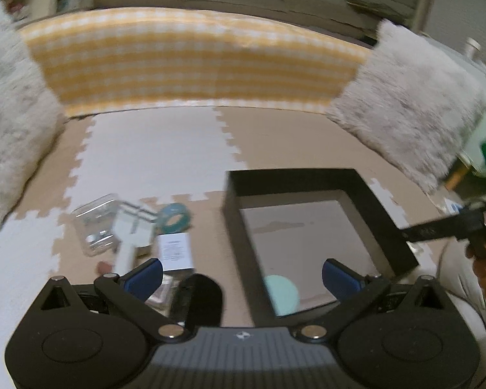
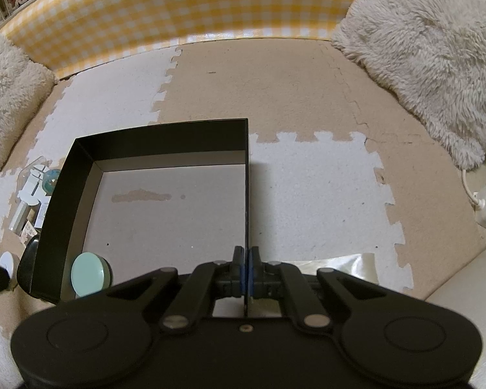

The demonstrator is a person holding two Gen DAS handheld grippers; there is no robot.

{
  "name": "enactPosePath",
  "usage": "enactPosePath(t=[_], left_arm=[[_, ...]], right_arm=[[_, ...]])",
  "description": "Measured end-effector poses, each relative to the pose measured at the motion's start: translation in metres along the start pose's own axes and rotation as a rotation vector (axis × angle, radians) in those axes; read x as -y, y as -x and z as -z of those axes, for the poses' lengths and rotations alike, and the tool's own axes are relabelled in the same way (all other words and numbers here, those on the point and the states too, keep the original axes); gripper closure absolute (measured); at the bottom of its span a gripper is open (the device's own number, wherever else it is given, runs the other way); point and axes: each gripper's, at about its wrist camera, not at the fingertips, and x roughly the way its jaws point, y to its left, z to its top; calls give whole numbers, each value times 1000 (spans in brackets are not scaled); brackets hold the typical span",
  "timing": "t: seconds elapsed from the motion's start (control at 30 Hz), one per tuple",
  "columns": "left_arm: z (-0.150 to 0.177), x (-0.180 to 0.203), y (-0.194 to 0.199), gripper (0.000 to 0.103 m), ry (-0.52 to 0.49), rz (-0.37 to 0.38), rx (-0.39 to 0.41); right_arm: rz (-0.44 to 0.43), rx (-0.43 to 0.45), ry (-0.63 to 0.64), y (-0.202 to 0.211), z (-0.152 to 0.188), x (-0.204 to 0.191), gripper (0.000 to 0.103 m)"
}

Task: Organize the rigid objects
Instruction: 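Move the left gripper to the white tape measure and grasp it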

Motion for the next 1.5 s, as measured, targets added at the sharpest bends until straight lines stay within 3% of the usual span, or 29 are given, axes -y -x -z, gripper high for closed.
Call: enactPosePath(t=[0.3,0.6,0.7,0.8,0.97,1.1,1.13,1.5], left_arm=[[3,-53,5,0,132,-104,-17],[20,-90,-5,0,197,-253,-147],[27,-99,-11,0,233,-265,-189],[33,-103,-16,8,248,-255,-216],[39,-104,-21,34,243,-234,-241],[42,-102,-27,44,223,-241,-258],[43,-102,-28,51,219,-240,-261],[44,-101,-29,51,209,-246,-255]], right_arm=[[-4,0,-4,0,0,1,100],[-8,0,-9,0,0,2,100],[-8,0,-8,0,0,1,100],[-7,0,-7,0,0,1,100],[-10,-1,-12,0,0,3,100],[-9,-1,-11,0,0,3,100],[-9,-1,-10,0,0,3,100],[-9,0,-11,0,0,3,100]])
